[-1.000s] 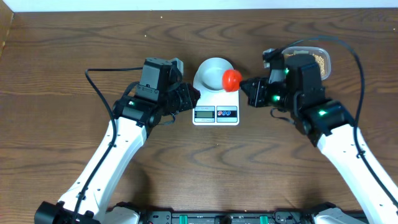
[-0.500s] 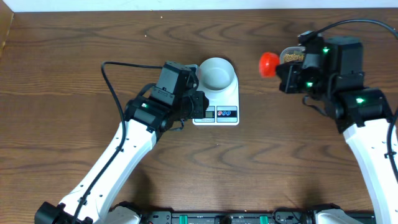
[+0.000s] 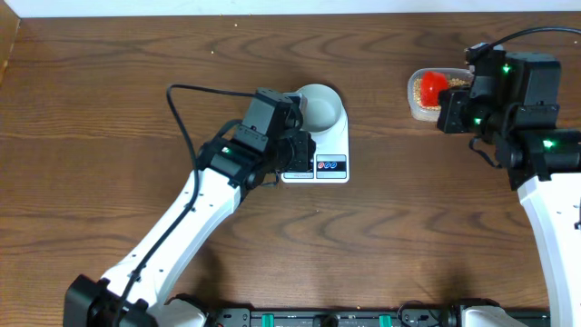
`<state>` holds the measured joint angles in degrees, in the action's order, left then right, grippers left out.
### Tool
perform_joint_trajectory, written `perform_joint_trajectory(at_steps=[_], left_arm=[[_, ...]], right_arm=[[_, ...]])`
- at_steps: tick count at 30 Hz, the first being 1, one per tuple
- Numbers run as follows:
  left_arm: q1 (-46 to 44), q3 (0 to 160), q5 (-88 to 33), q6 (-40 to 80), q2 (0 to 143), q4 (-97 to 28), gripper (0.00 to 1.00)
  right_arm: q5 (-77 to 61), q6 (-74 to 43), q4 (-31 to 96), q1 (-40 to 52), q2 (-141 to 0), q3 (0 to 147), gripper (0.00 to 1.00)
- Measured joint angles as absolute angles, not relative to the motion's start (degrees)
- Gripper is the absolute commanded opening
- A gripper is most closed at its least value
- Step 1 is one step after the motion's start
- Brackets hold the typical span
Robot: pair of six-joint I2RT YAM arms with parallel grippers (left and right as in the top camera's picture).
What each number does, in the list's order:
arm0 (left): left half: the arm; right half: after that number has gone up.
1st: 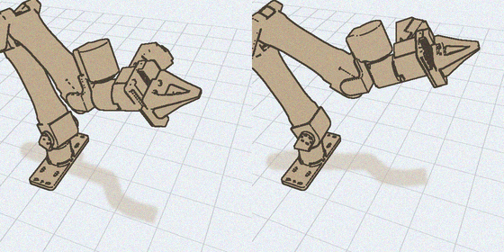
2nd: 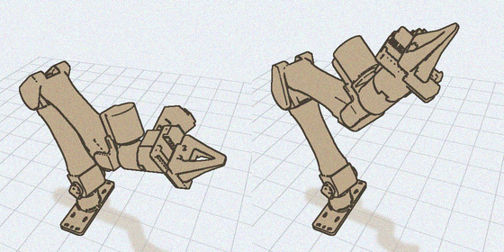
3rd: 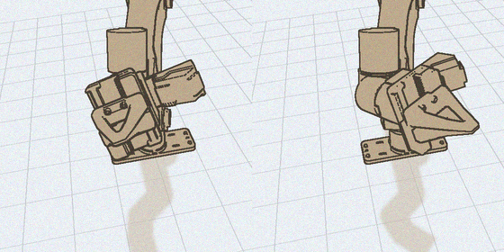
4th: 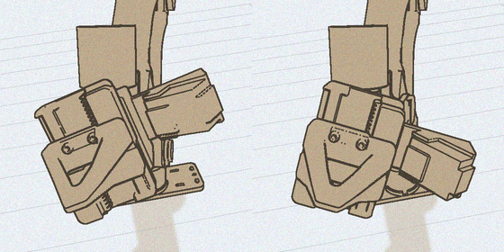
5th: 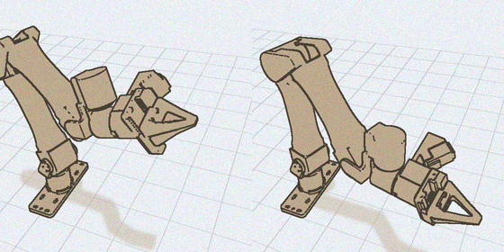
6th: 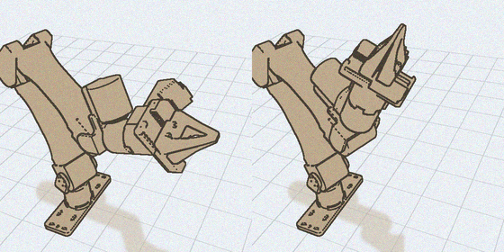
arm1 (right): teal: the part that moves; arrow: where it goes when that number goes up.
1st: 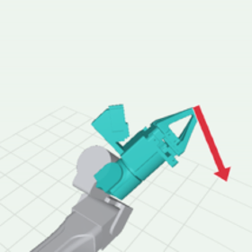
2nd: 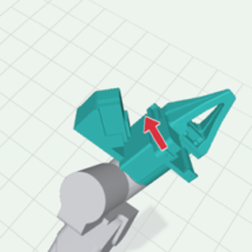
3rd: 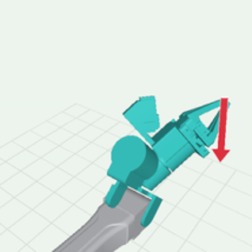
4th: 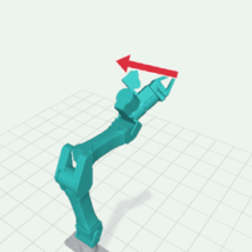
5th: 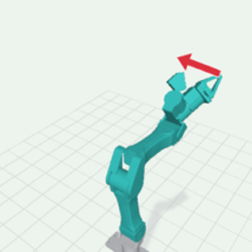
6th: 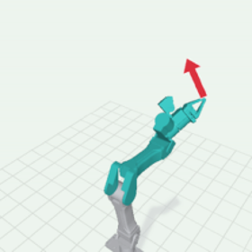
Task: Scoop item into bowl and weigh 50g on scale
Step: 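Carry the red scoop with the right gripper to the soybean tub, then move the left gripper to the scale's front buttons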
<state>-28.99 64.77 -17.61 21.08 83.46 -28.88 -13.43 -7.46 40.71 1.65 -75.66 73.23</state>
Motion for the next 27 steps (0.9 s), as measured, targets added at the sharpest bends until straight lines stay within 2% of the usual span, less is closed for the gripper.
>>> perform_joint_trajectory(at_steps=[5, 22, 27], left_arm=[[-31.03, 64.77, -17.58, 21.10, 85.89, -26.74, 0.44], [-38.44, 64.77, -14.31, 20.99, 92.40, -24.45, 0.46], [-38.74, 64.77, -12.25, 19.40, 93.03, -24.77, 0.60]], right_arm=[[-13.23, -6.11, 40.64, -0.69, -75.66, 73.23, 0.01], [-16.47, -5.41, 40.82, -4.12, -75.66, 73.23, 0.01], [-17.54, -5.39, 41.52, -4.27, -75.66, 73.23, 0.01]])
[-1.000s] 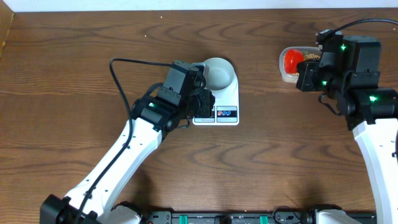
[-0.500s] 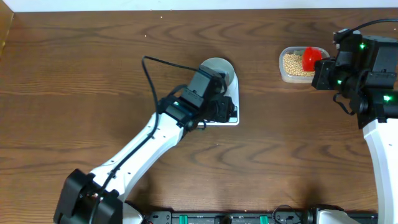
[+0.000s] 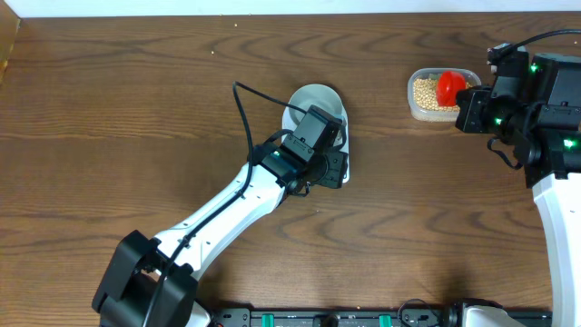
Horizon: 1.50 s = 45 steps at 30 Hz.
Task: Scoop item into bowl and weigh 50g on scale
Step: 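Move the left gripper to the scale's front buttons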
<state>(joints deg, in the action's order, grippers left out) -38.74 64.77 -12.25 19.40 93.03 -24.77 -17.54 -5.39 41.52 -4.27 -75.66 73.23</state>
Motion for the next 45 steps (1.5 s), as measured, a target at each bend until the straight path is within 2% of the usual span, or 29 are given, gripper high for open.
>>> perform_joint_trajectory(at_steps=[5, 11, 14, 24, 45], left_arm=[[-38.74, 64.71, -11.55, 18.76, 93.76, -25.26, 0.71], [-38.74, 64.60, -11.20, 16.29, 94.37, -24.38, 0.94], [-38.74, 64.60, -11.20, 15.11, 95.50, -23.31, 0.98], [-38.74, 64.58, -11.20, 13.43, 100.44, -20.99, 0.99], [-39.55, 64.55, -11.20, 13.43, 101.86, -18.98, 0.98]], right_arm=[[-18.09, -5.39, 41.56, -4.27, -75.66, 73.23, 0.01], [-18.22, -4.51, 41.82, -4.27, -75.66, 73.23, 0.01], [-18.22, -4.03, 42.54, -4.27, -75.66, 73.23, 0.01], [-18.20, -3.38, 43.11, -4.27, -75.66, 73.23, 0.01], [-18.15, -2.46, 43.13, -4.27, -75.66, 73.23, 0.01]])
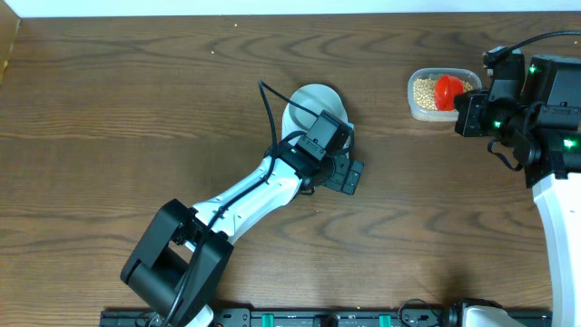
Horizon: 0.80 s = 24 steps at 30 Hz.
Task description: Scoop item into bowl and weigh 50g on scale
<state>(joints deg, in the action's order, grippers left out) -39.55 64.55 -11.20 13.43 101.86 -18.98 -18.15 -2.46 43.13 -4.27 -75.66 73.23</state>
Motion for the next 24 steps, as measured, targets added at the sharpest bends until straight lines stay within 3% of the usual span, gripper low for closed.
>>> perform_joint_trajectory(at_steps=[24], left_arm=[[-41.21, 64.53, -10.76, 13.43, 101.86, -16.05, 0.98]], right_arm=[[-17.12, -2.33, 44.53, -4.27, -75.66, 73.23, 0.01]])
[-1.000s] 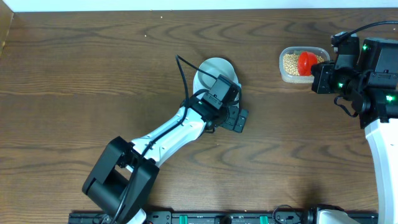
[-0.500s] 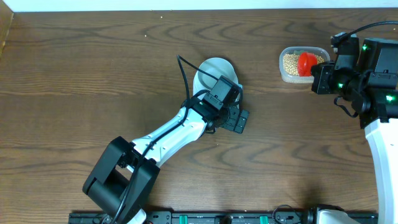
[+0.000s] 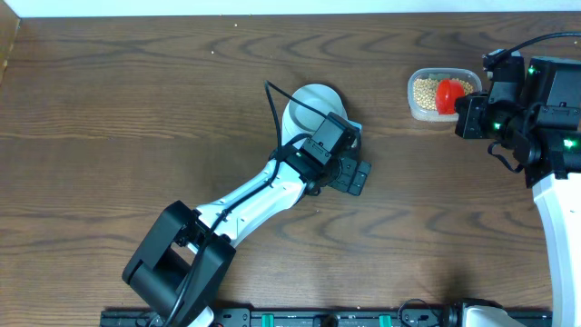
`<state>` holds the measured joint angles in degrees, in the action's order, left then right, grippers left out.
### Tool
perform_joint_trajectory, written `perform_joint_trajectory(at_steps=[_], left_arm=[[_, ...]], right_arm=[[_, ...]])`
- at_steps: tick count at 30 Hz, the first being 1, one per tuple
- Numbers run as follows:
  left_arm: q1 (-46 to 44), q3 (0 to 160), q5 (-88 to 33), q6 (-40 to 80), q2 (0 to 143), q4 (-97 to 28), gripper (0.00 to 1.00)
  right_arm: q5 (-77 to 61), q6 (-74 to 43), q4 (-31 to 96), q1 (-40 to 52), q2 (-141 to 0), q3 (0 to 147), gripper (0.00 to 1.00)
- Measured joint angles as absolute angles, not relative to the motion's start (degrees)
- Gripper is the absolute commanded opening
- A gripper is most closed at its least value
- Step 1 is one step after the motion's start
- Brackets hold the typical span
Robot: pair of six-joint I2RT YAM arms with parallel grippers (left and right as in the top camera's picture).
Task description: Scoop item into bowl and weigh 50g on scale
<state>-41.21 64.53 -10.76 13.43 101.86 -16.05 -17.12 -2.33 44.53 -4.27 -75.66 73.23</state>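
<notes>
A white bowl (image 3: 309,100) stands on the white scale (image 3: 349,124), which my left arm mostly covers. My left gripper (image 3: 356,176) is at the scale's front right corner, over the display end, with its dark fingers close together and nothing between them. At the back right, a clear tub of yellow beans (image 3: 423,92) holds a red scoop (image 3: 448,92). My right gripper (image 3: 463,111) is at the tub's right side on the scoop's handle. Its fingers are largely hidden under the wrist.
The brown wooden table (image 3: 136,109) spreads out to the left of the scale. A black rail (image 3: 327,318) runs along the front edge. A cable loops up from my left arm next to the bowl.
My left gripper has moved slightly to the right at the scale's front corner. The right arm, the tub and the scoop have not moved.
My left gripper was at the scale's front left, by the display, and the right held the scoop over the tub's left half. Then the left reached across the scale front, and the scoop sat further right. The left gripper then moved to the front right corner and remains there.
</notes>
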Motion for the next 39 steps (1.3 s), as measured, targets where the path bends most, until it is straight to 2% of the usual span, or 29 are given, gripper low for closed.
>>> perform_joint_trajectory(at_steps=[39], left_arm=[[-41.21, 64.53, -9.02, 13.43, 106.85, -14.70, 0.98]], right_arm=[[-16.69, -2.33, 44.58, -4.29, -75.66, 73.23, 0.01]])
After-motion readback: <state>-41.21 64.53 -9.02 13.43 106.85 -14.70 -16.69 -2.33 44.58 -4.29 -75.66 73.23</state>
